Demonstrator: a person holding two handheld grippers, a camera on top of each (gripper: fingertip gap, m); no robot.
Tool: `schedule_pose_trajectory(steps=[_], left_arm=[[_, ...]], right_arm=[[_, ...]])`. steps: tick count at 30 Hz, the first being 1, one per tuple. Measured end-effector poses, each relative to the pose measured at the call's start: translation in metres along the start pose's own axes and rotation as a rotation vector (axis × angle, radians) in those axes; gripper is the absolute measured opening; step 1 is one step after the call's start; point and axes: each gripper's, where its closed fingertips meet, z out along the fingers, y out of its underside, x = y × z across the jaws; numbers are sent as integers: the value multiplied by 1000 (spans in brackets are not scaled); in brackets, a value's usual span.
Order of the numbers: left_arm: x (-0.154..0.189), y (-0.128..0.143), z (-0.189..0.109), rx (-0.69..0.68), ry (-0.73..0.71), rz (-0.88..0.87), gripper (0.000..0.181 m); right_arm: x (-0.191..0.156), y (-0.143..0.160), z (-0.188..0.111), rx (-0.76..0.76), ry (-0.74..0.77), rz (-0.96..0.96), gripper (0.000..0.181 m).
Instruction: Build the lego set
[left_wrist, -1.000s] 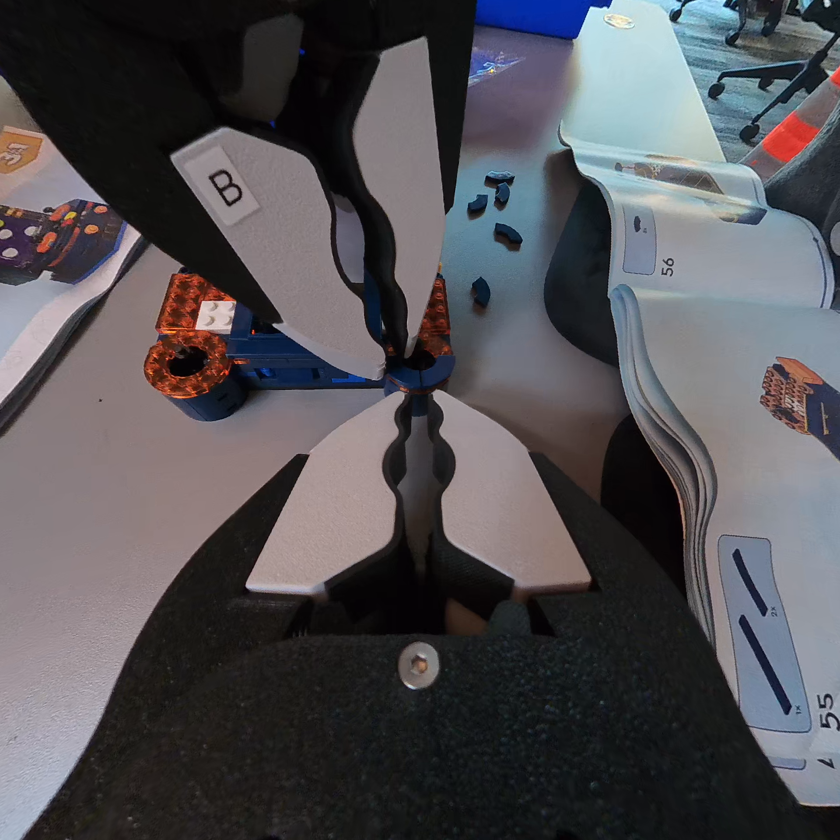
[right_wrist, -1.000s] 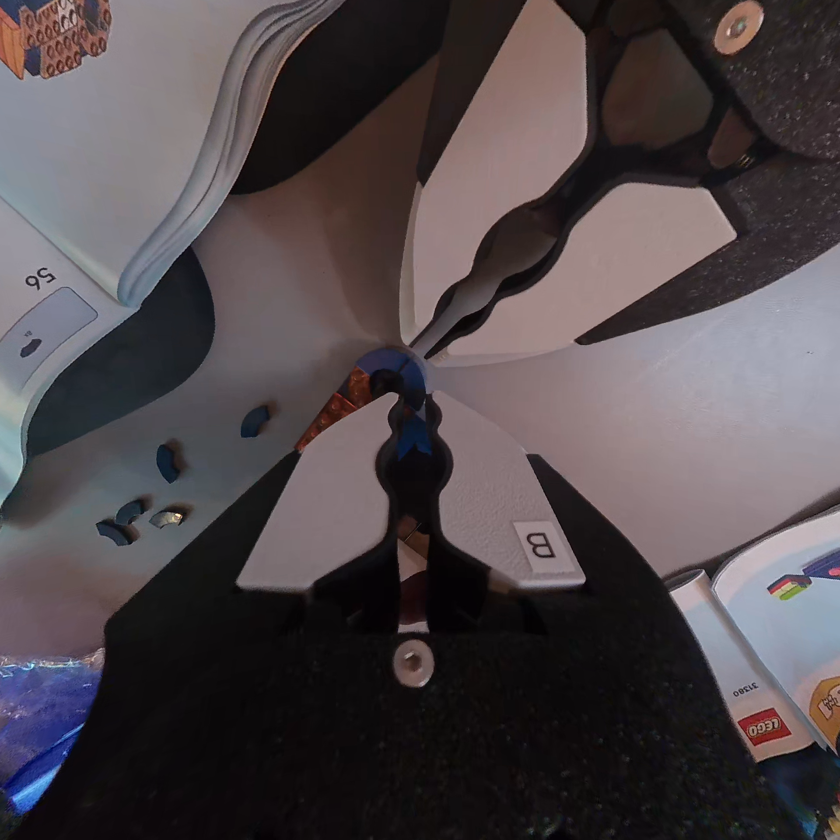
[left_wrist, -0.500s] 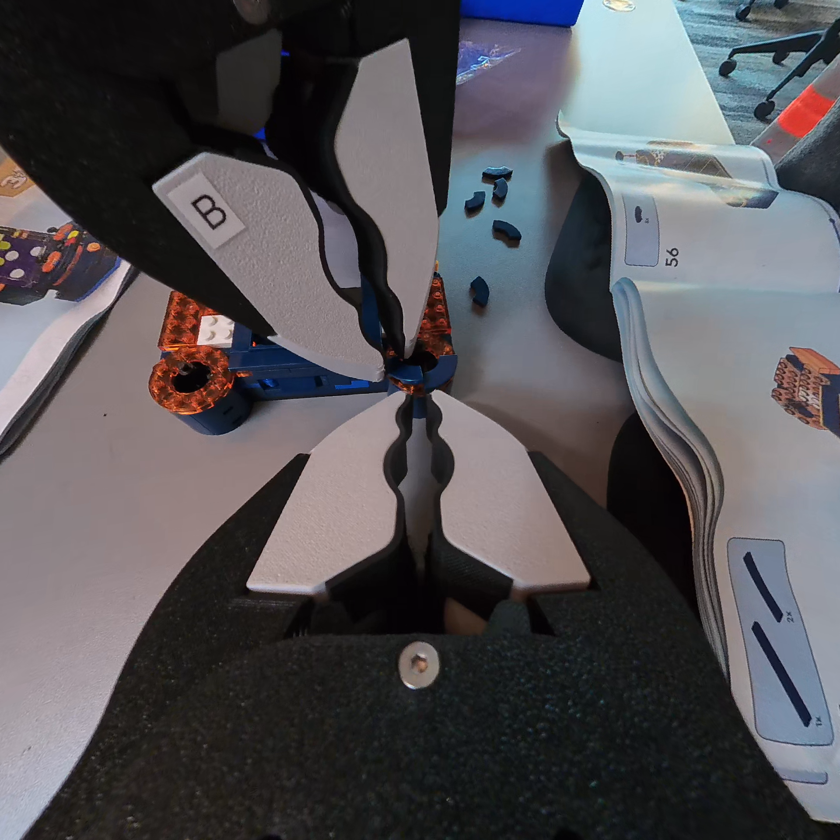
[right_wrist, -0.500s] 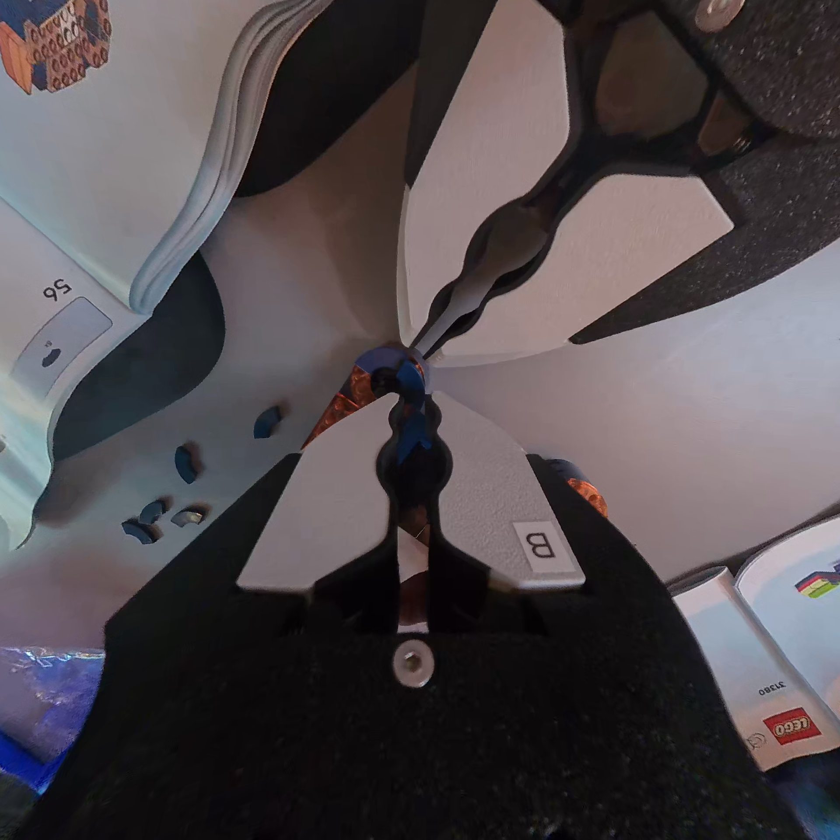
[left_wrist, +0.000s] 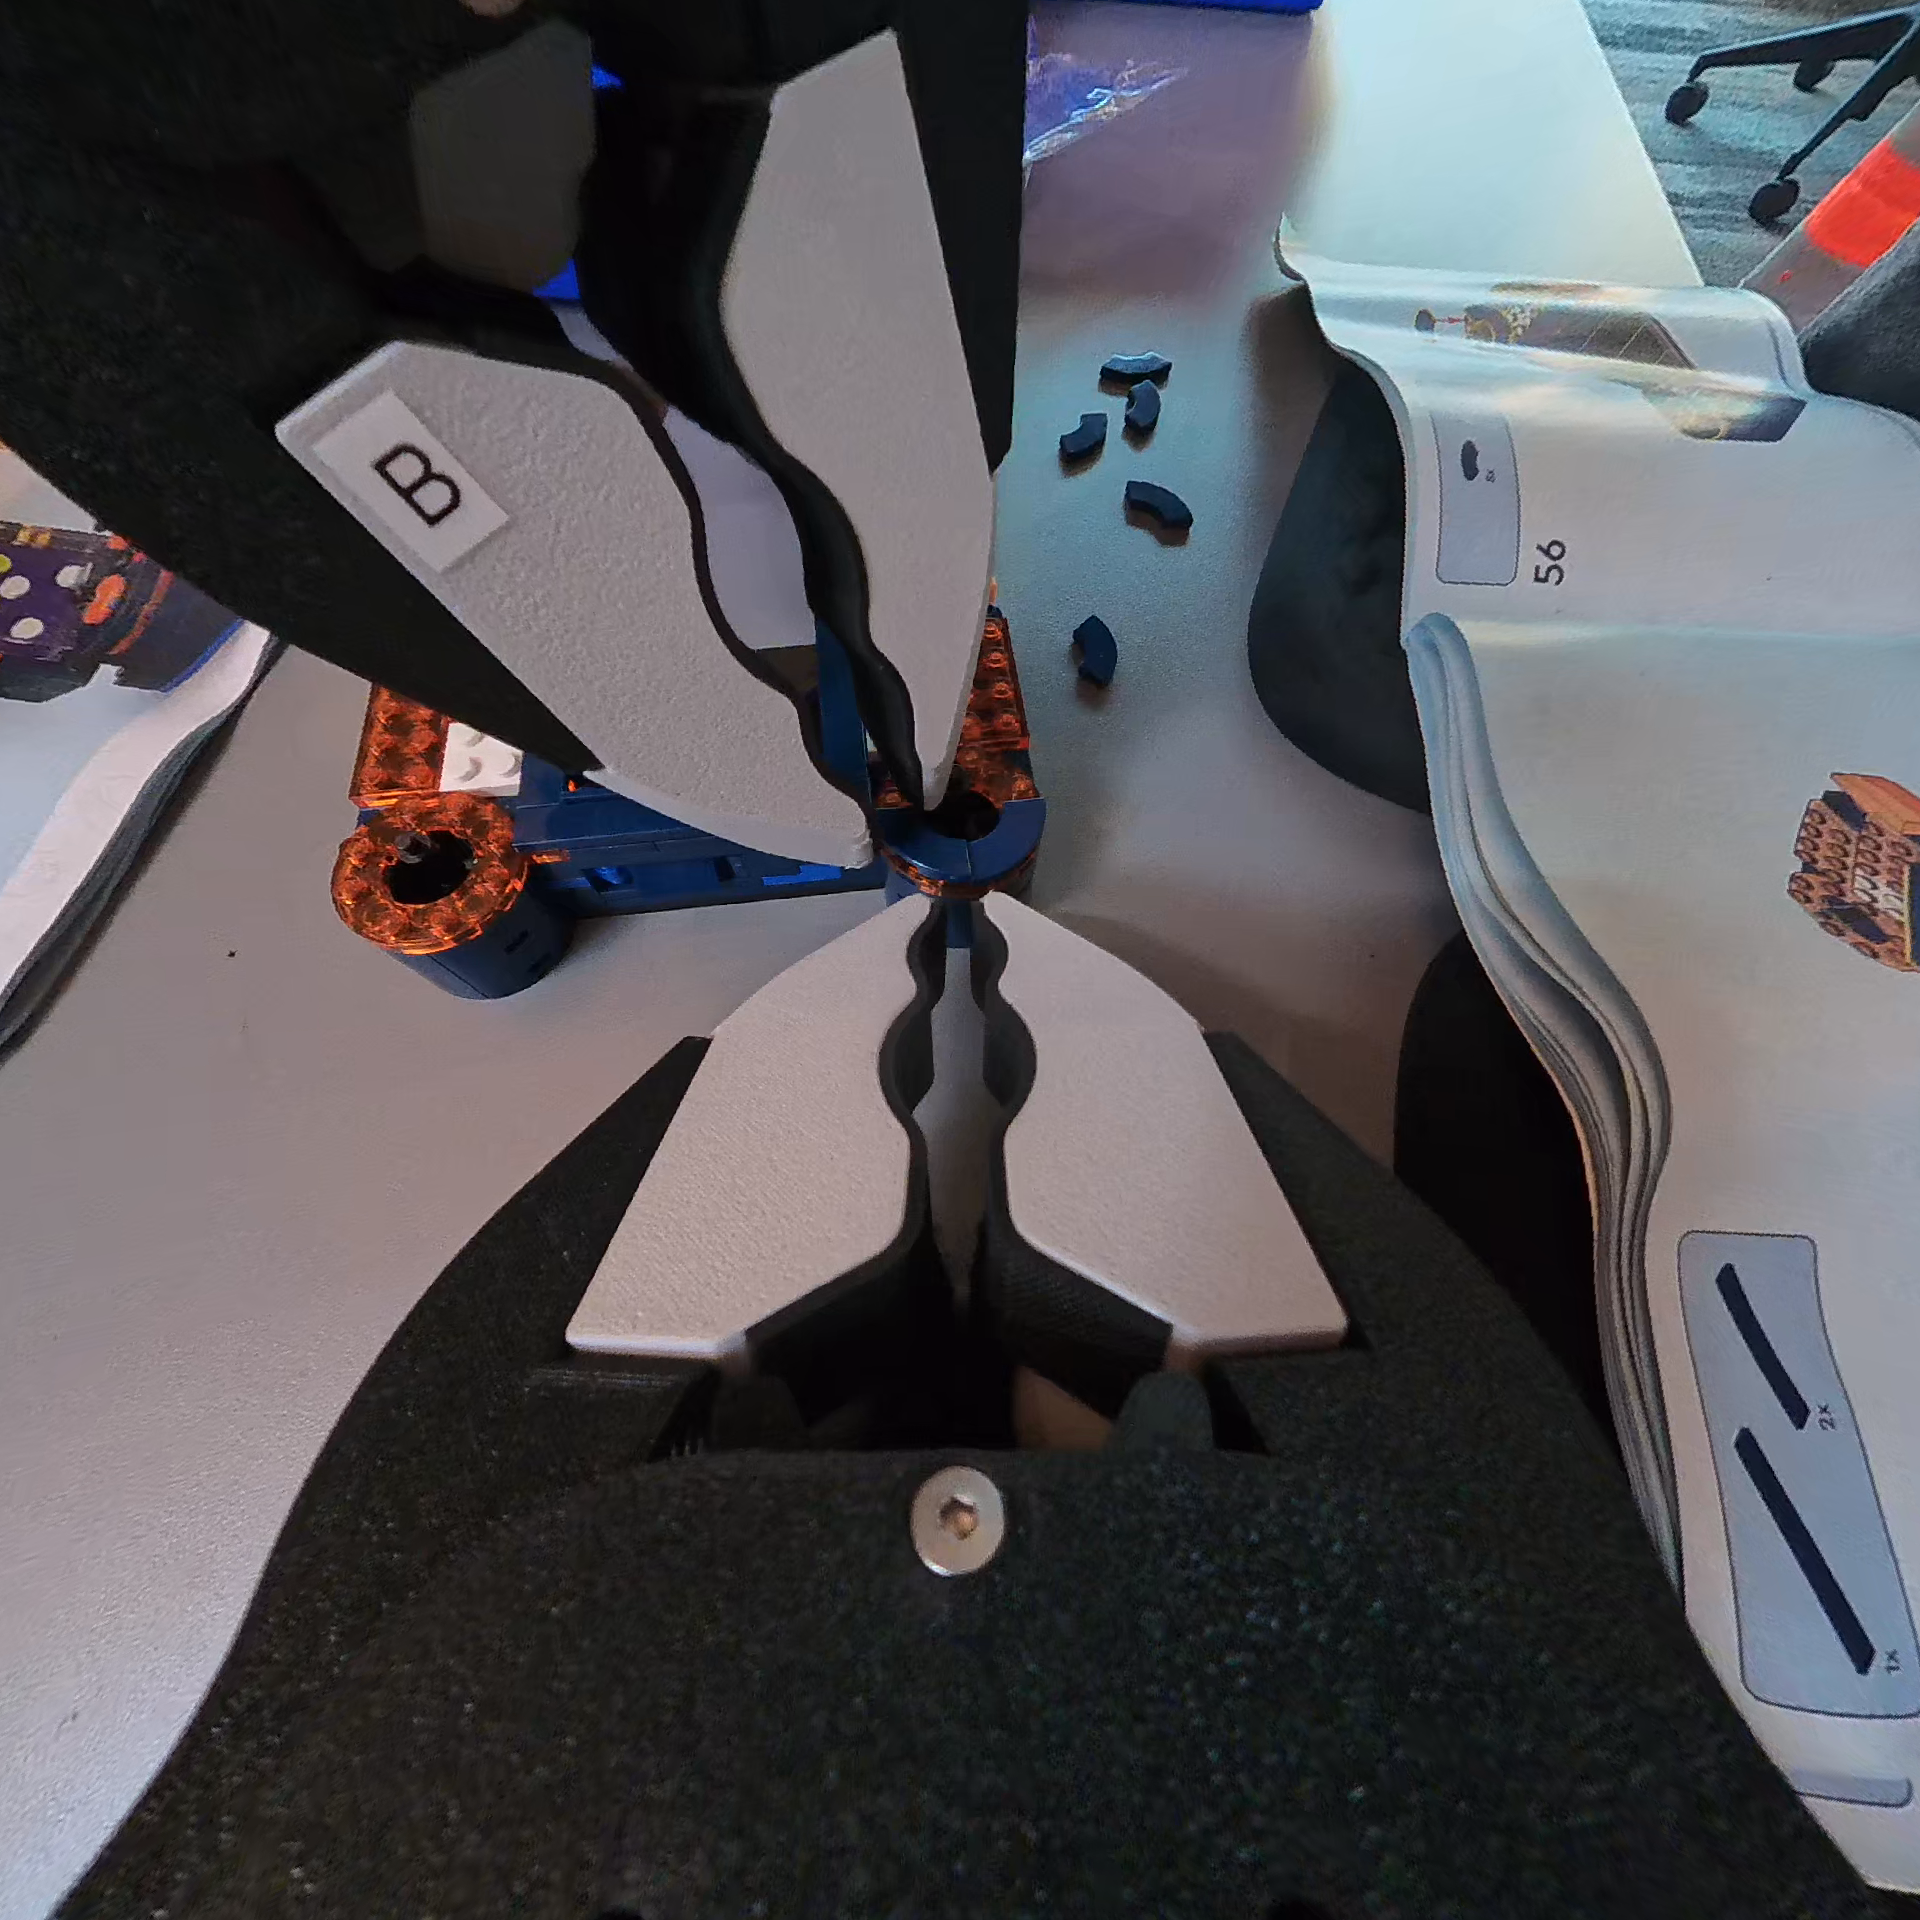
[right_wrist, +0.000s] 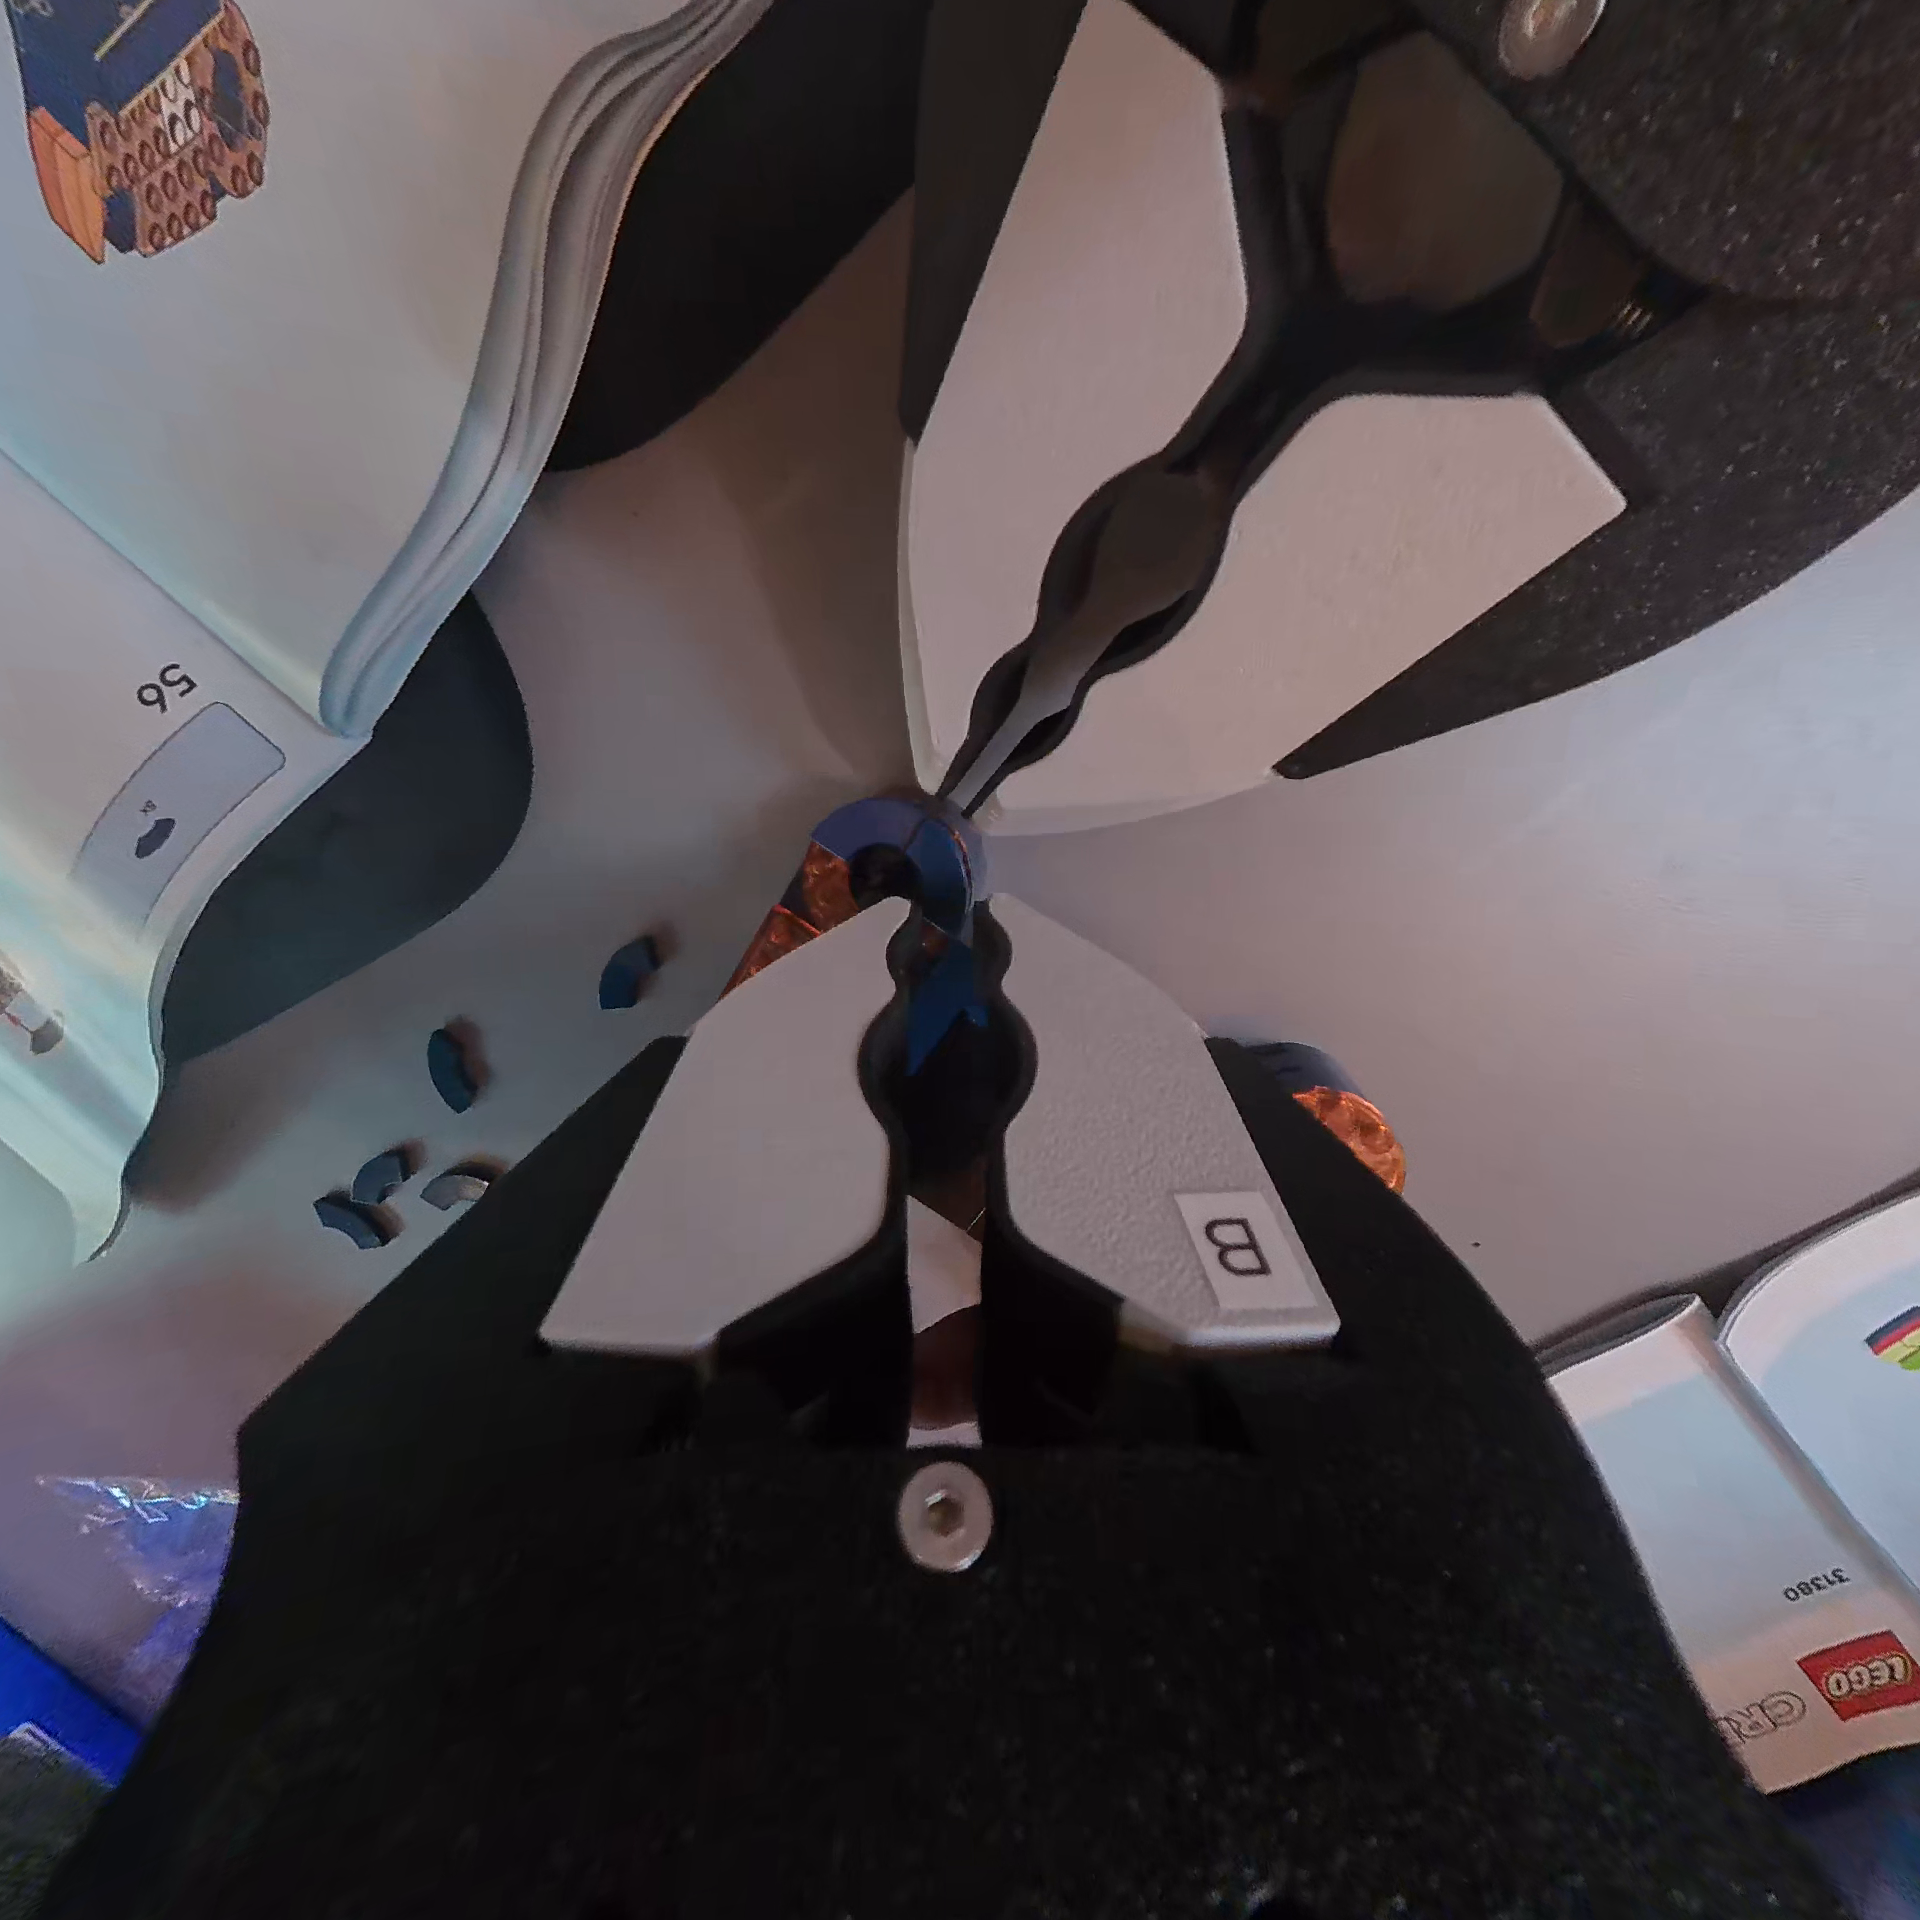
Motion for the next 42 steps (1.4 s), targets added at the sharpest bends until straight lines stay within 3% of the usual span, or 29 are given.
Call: schedule_pose_trajectory(steps=[5, 14, 19, 23, 25, 27, 32, 38, 42], left_arm=[[0, 0, 0, 0, -1, 2, 4], [1, 4, 3, -34, -13, 26, 6], [-1, -3, -4, 30, -9, 21, 6], [-11, -19, -16, 171, -30, -28, 0], [-14, -24, -19, 210, -31, -54, 0], [-13, -24, -19, 213, -20, -55, 0], [-9, -25, -16, 204, 10, -22, 0], [-7, -33, -13, 244, 80, -66, 0], [-7, -29, -5, 186, 104, -75, 0]], right_arm=[[3, 0, -7, 19, 23, 42, 4], [2, -15, -13, 274, 107, 163, 0], [13, -6, -24, 215, 362, 389, 0], [8, -4, -40, 355, 611, 630, 6], [-5, -3, -32, 456, 633, 612, 35], [-10, 3, -25, 540, 682, 586, 43], [-11, 8, -11, 619, 740, 541, 33], [-11, 5, -10, 667, 737, 538, 39], [-12, 6, -8, 676, 732, 534, 38]])
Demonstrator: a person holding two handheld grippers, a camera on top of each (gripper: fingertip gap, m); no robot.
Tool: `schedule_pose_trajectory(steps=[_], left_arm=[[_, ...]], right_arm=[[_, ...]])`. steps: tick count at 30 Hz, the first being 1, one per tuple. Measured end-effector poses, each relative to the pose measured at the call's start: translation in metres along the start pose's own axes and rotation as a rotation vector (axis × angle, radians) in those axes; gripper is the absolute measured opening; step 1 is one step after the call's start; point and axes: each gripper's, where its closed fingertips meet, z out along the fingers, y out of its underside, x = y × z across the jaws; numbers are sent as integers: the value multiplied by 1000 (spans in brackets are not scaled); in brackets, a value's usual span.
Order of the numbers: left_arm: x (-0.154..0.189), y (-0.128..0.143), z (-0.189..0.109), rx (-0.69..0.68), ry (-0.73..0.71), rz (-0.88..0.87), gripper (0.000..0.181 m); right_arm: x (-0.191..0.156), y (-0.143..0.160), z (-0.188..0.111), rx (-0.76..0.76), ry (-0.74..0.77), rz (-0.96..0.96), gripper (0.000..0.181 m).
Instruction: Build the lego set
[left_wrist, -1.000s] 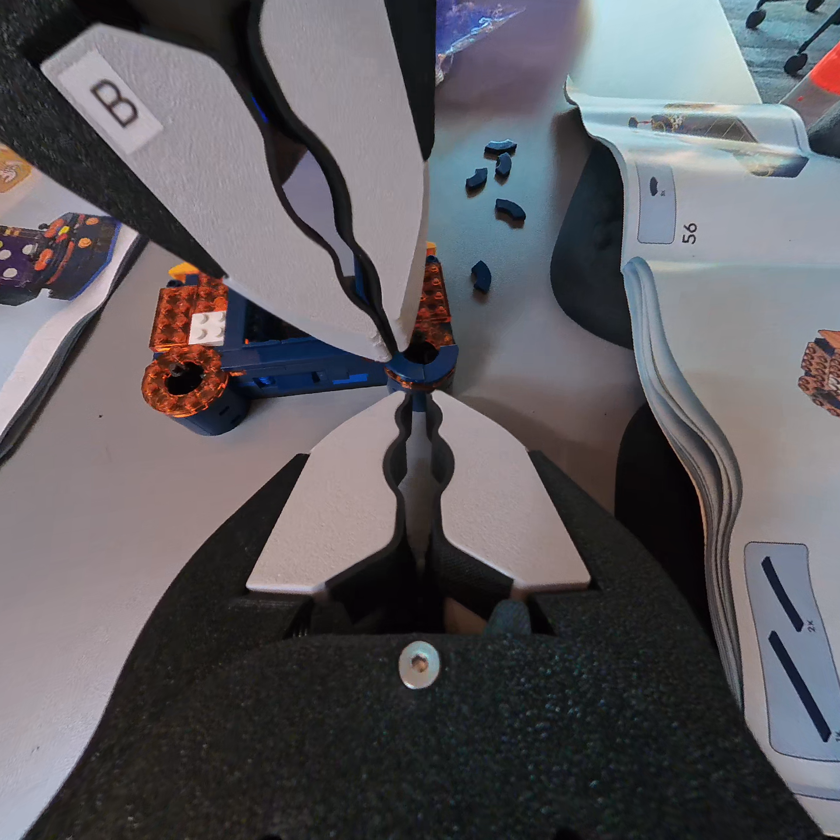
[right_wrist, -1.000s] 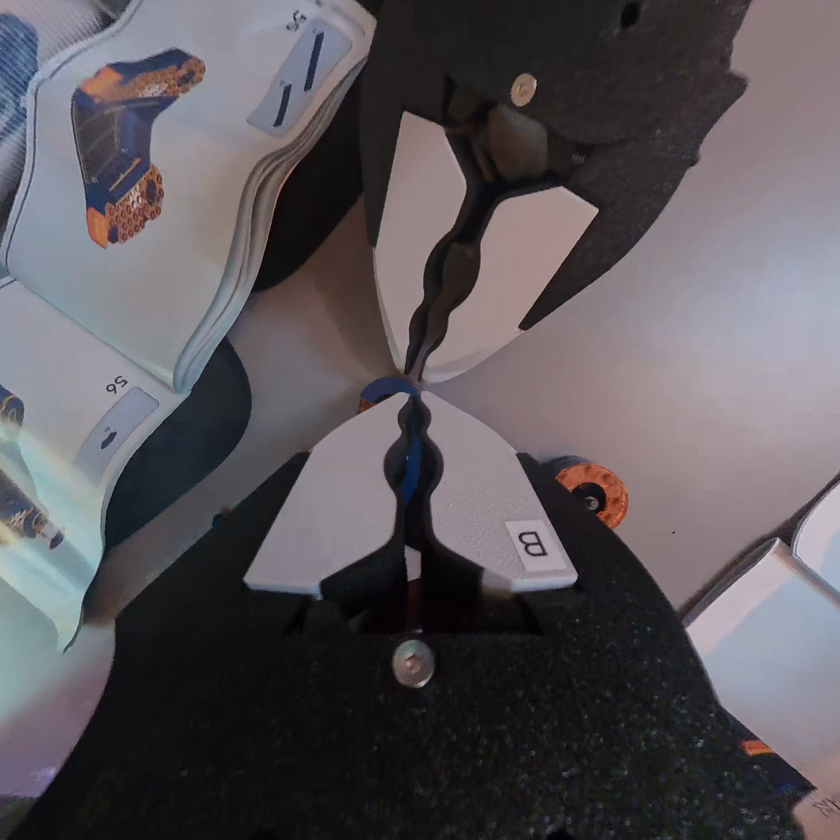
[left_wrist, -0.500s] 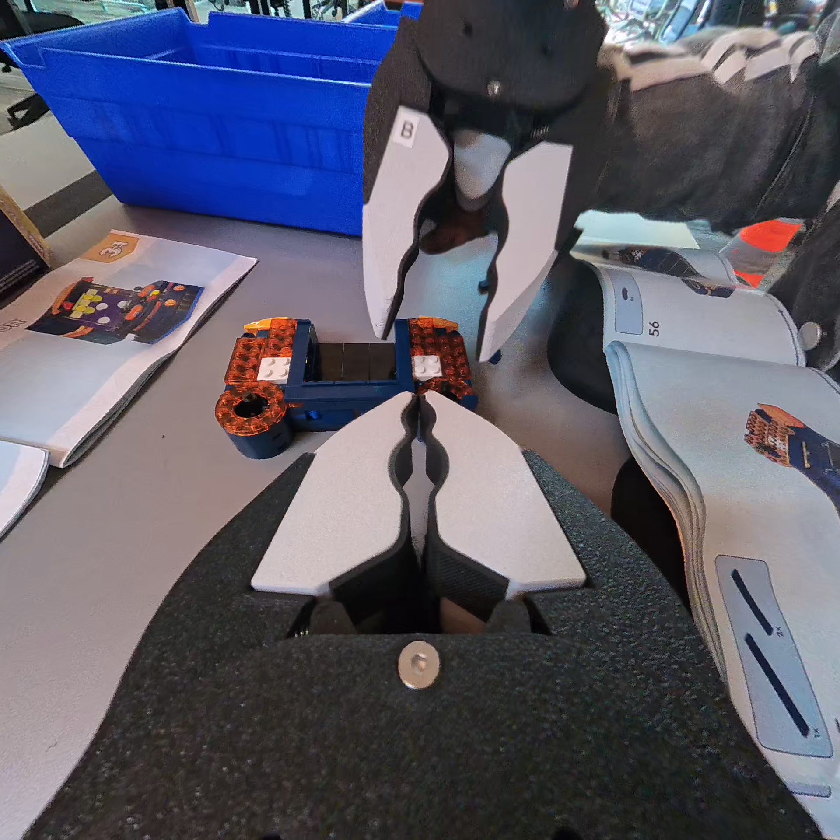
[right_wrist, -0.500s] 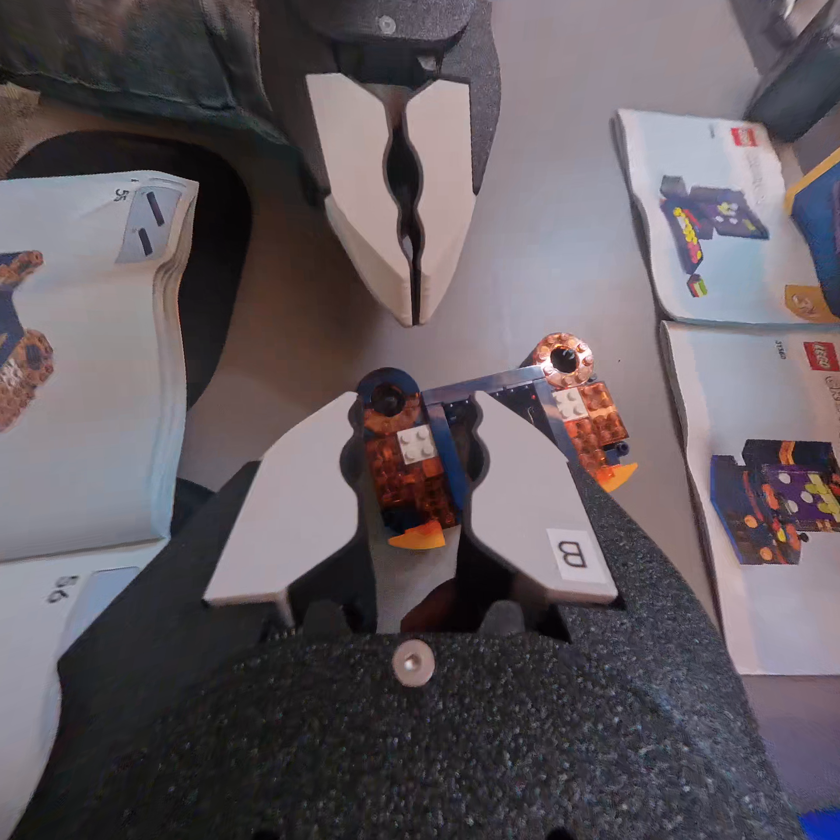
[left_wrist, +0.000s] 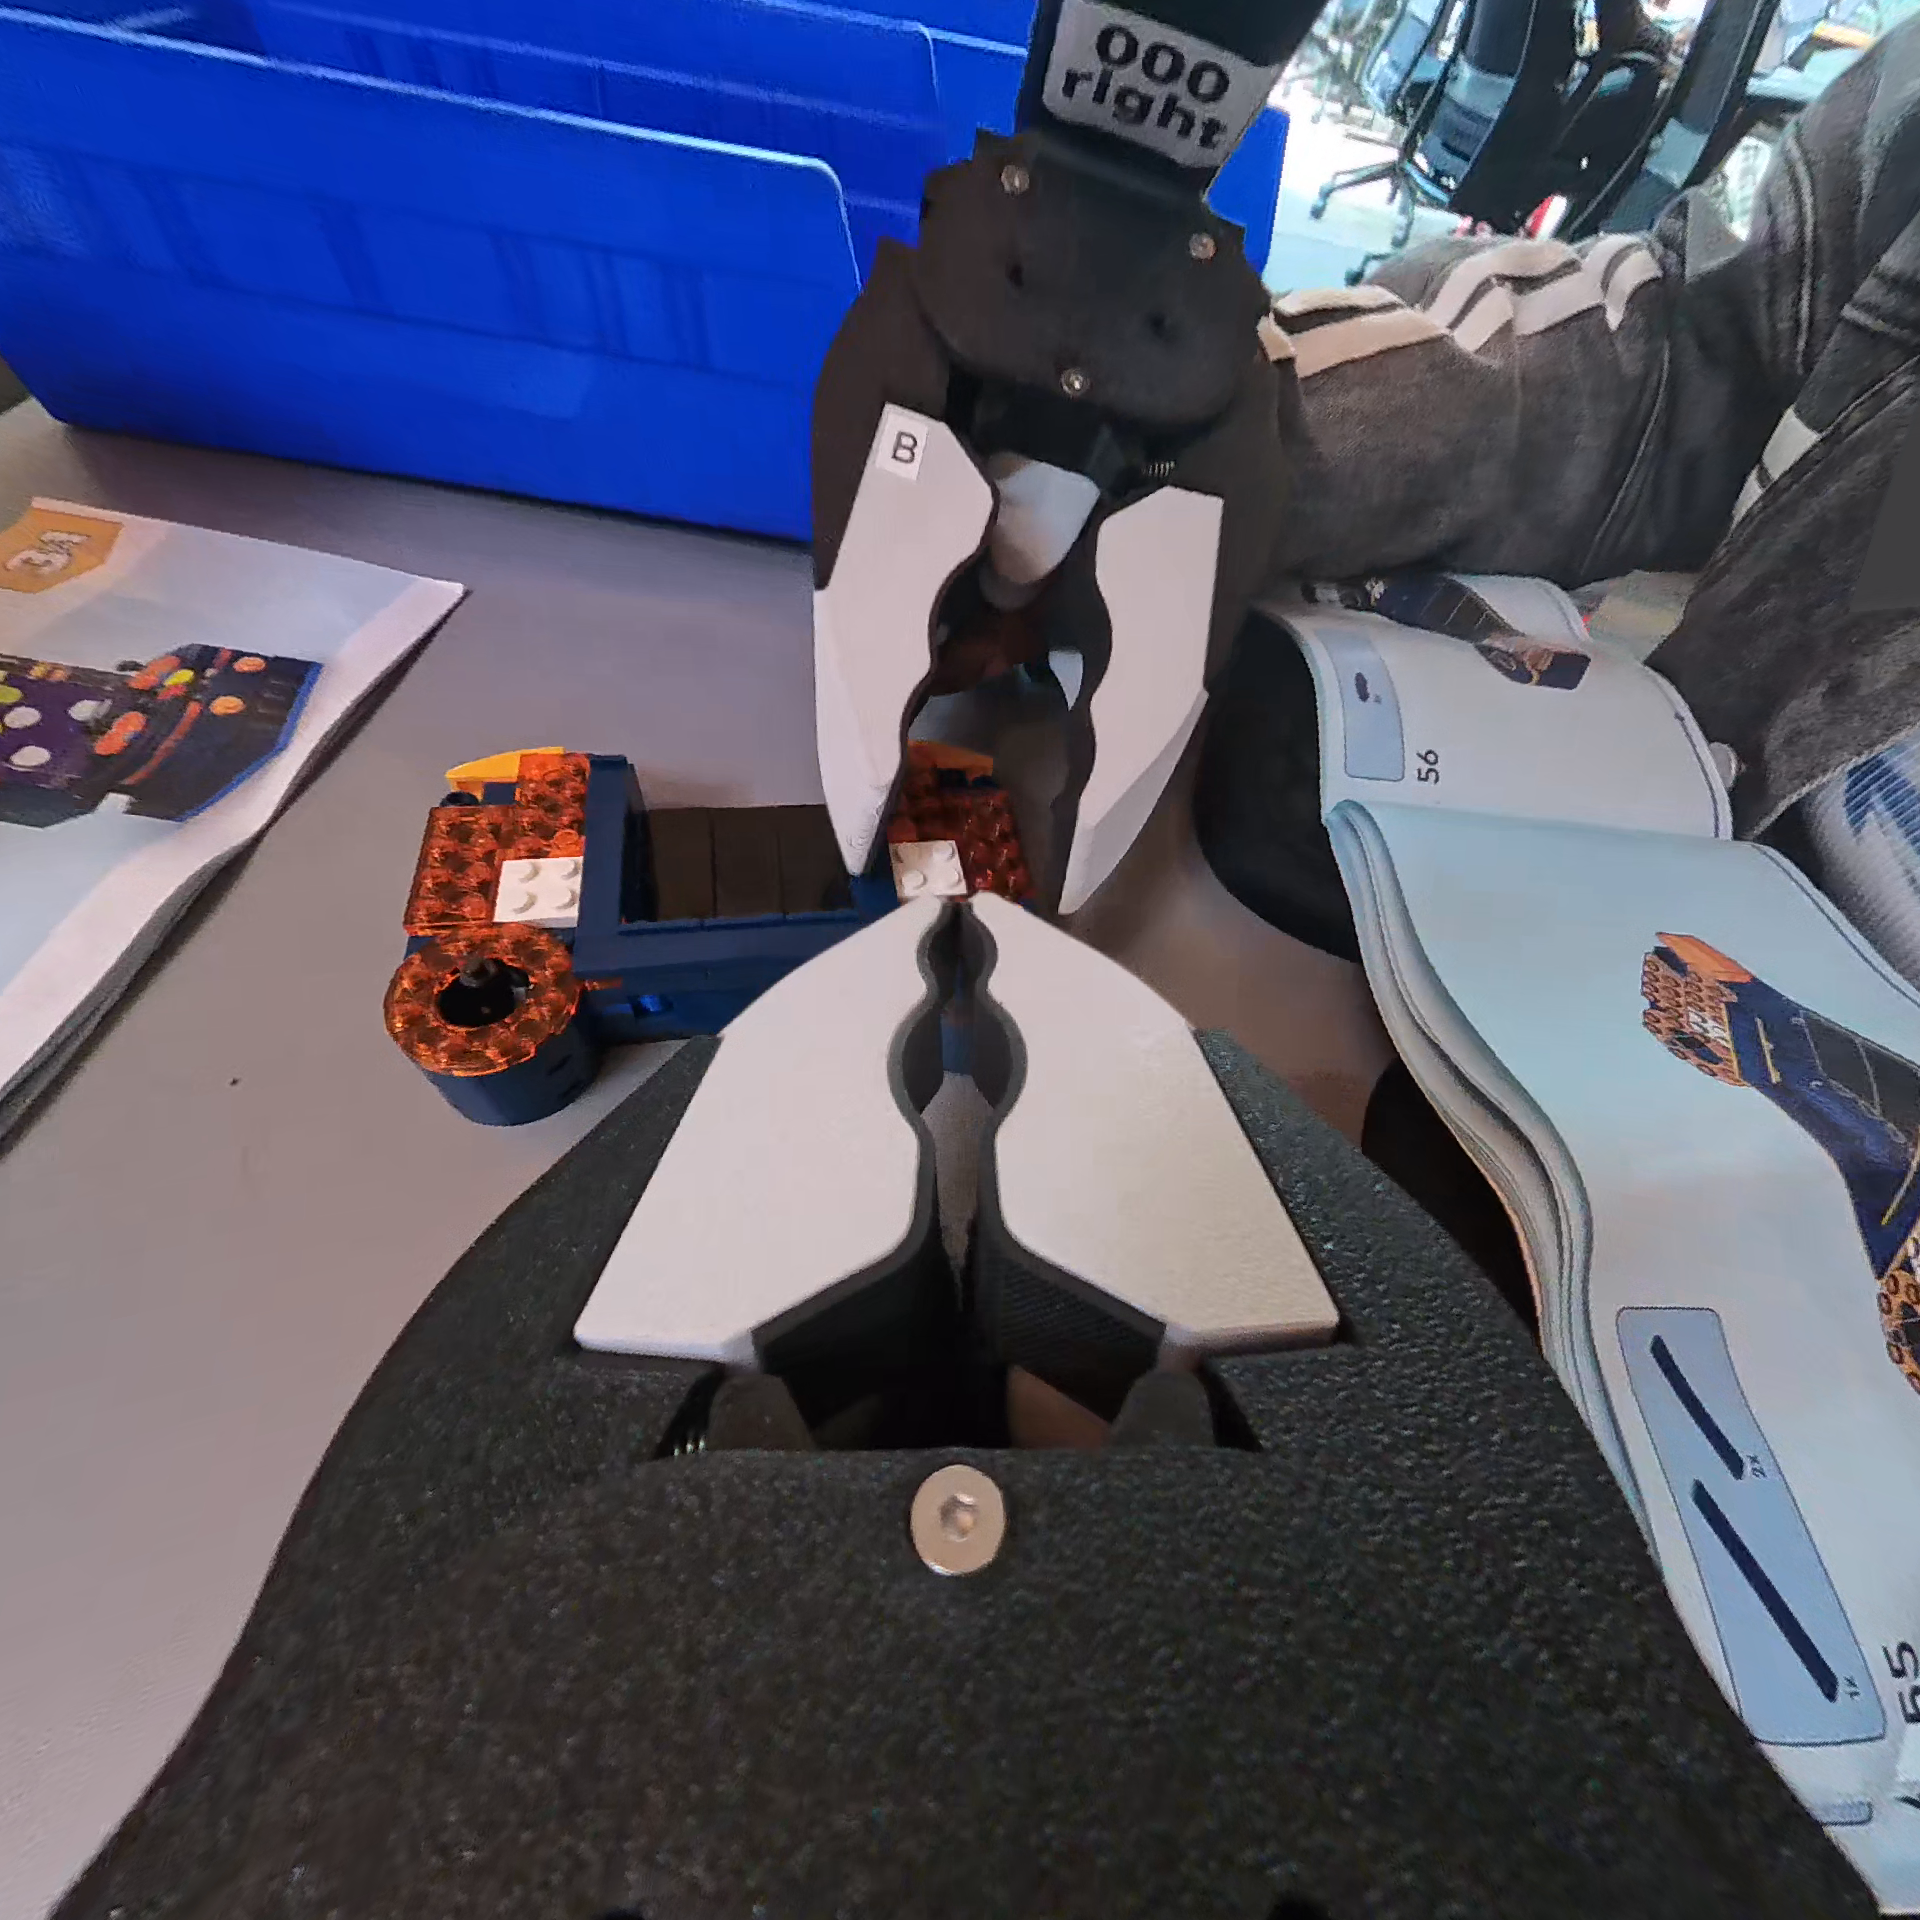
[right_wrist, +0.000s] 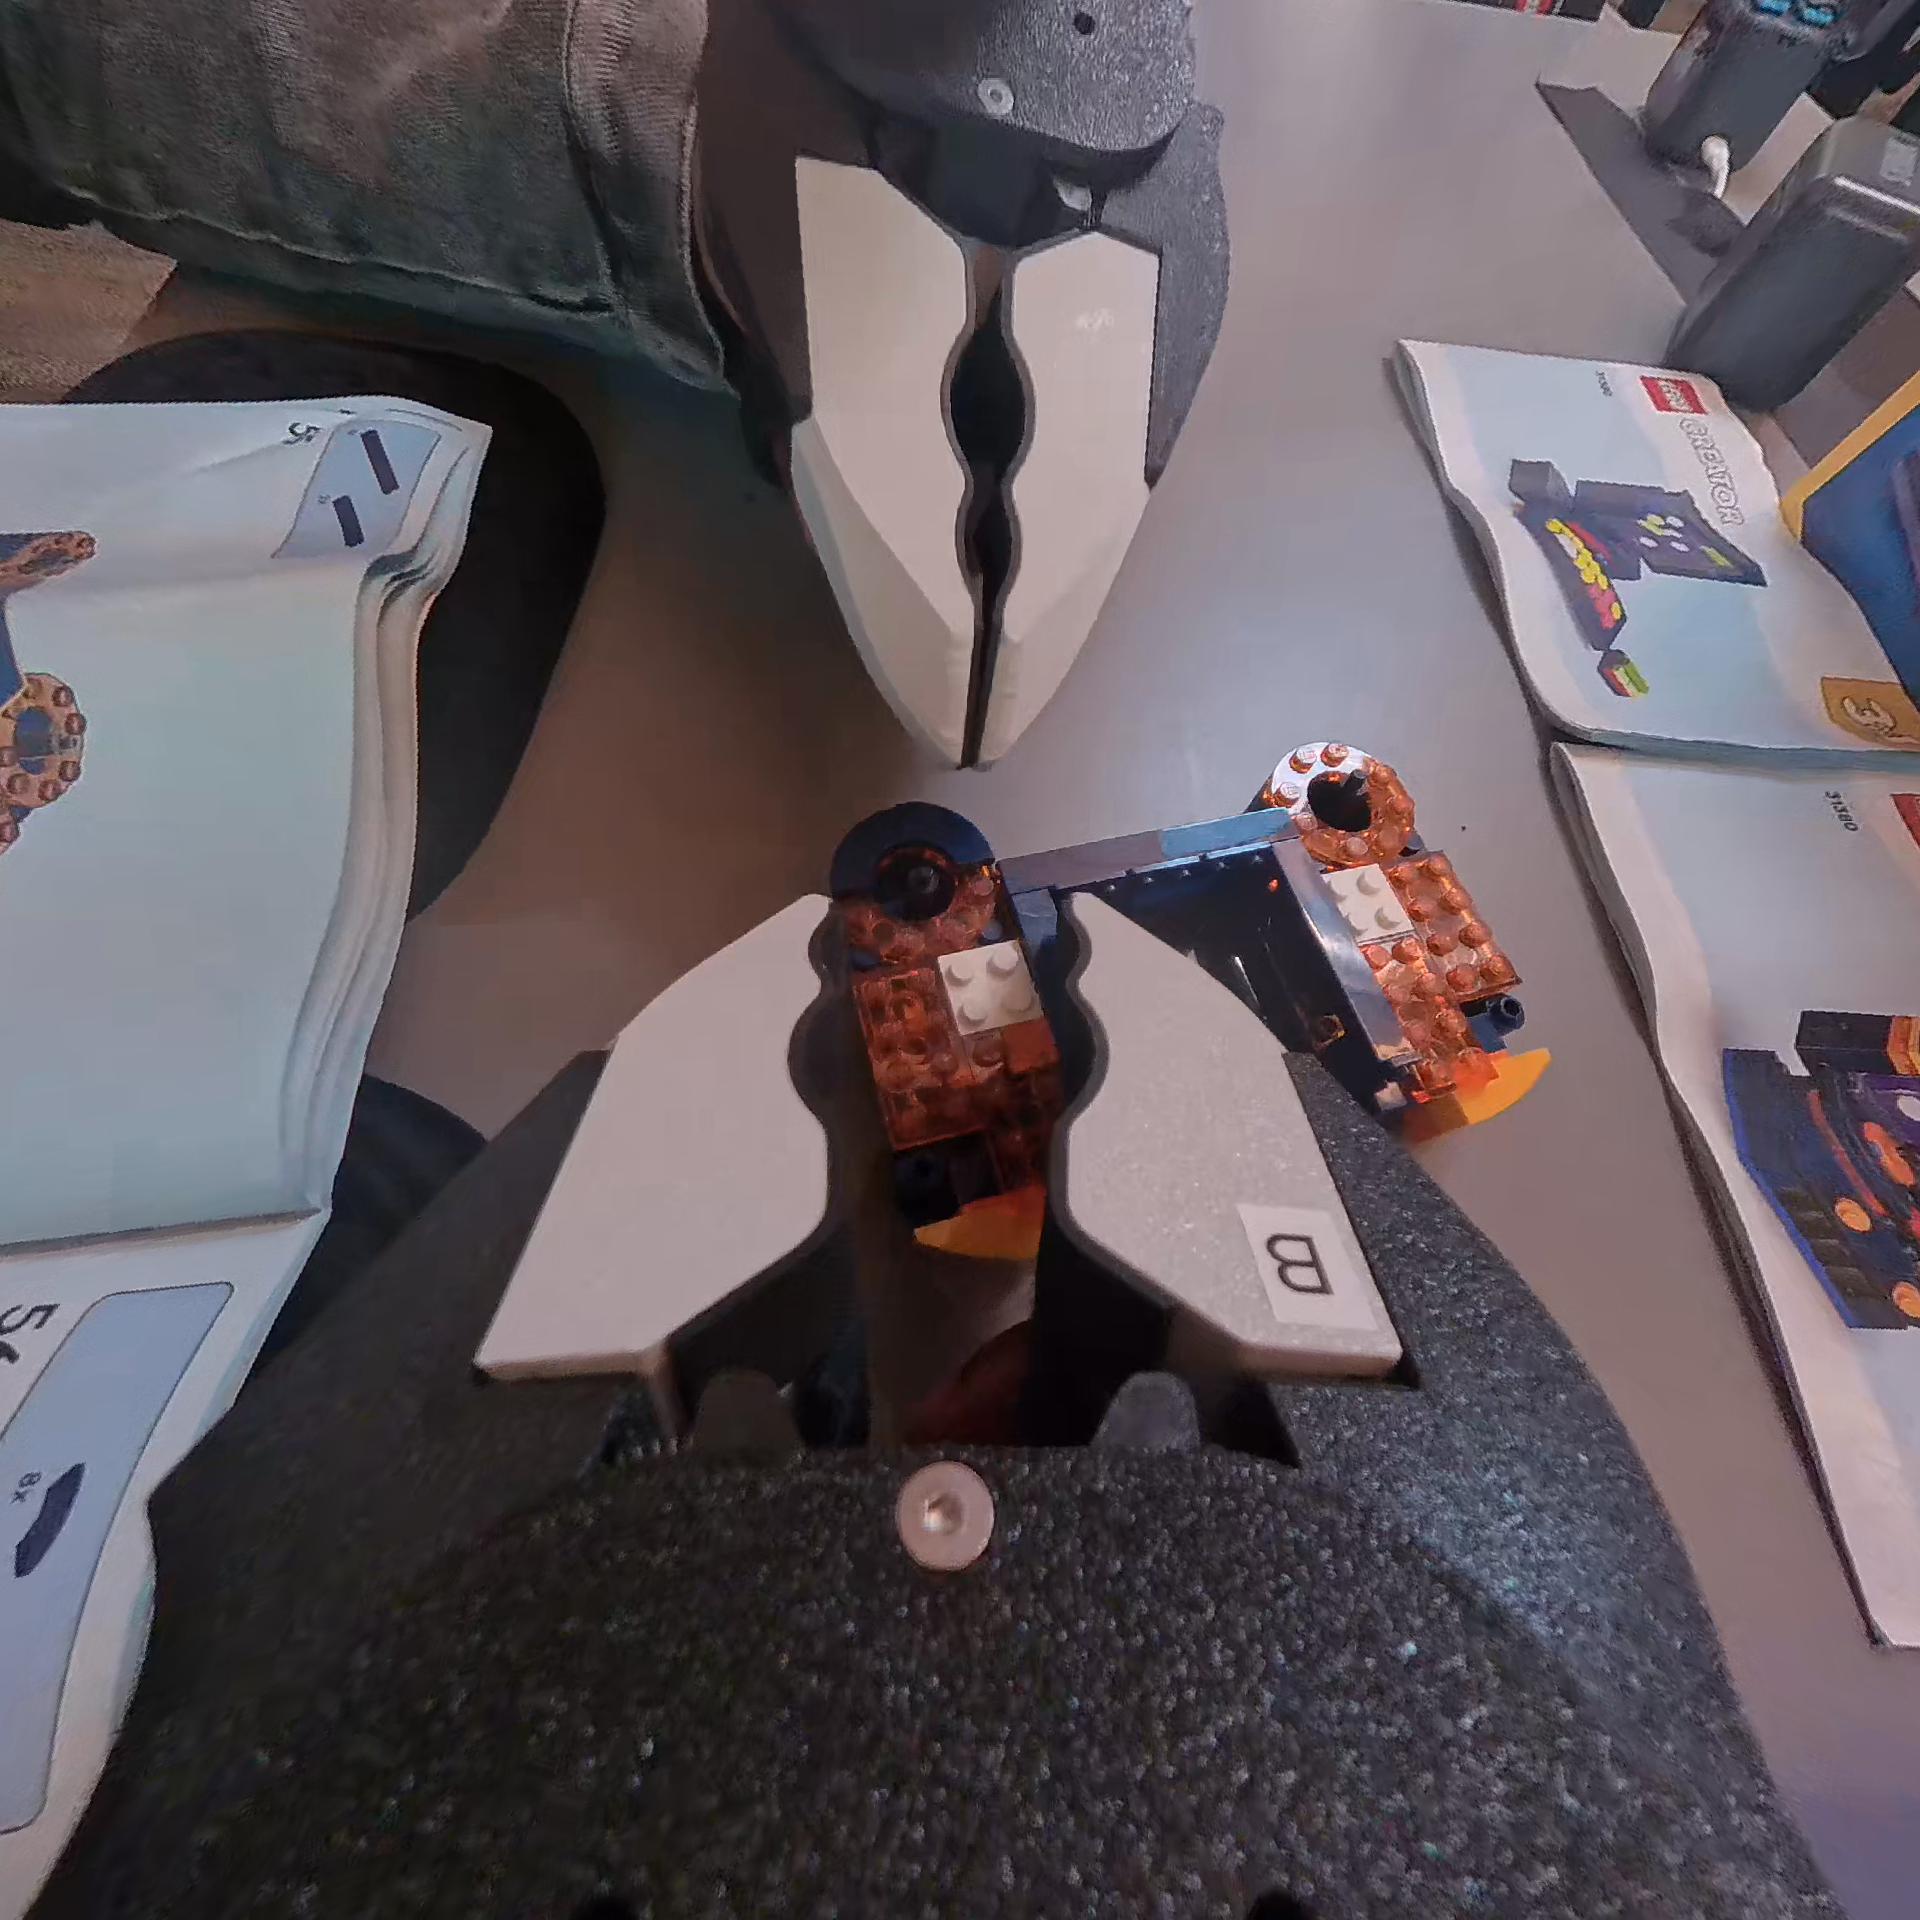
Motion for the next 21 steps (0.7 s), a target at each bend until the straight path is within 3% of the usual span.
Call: schedule_pose_trajectory(steps=[9, 21], left_arm=[[-1, 14, 12, -125, 16, -16, 0], [-3, 16, 14, -132, 73, -172, 0]], right_arm=[[0, 2, 2, 17, -2, 4, 37], [0, 3, 2, 14, -16, 16, 35]])
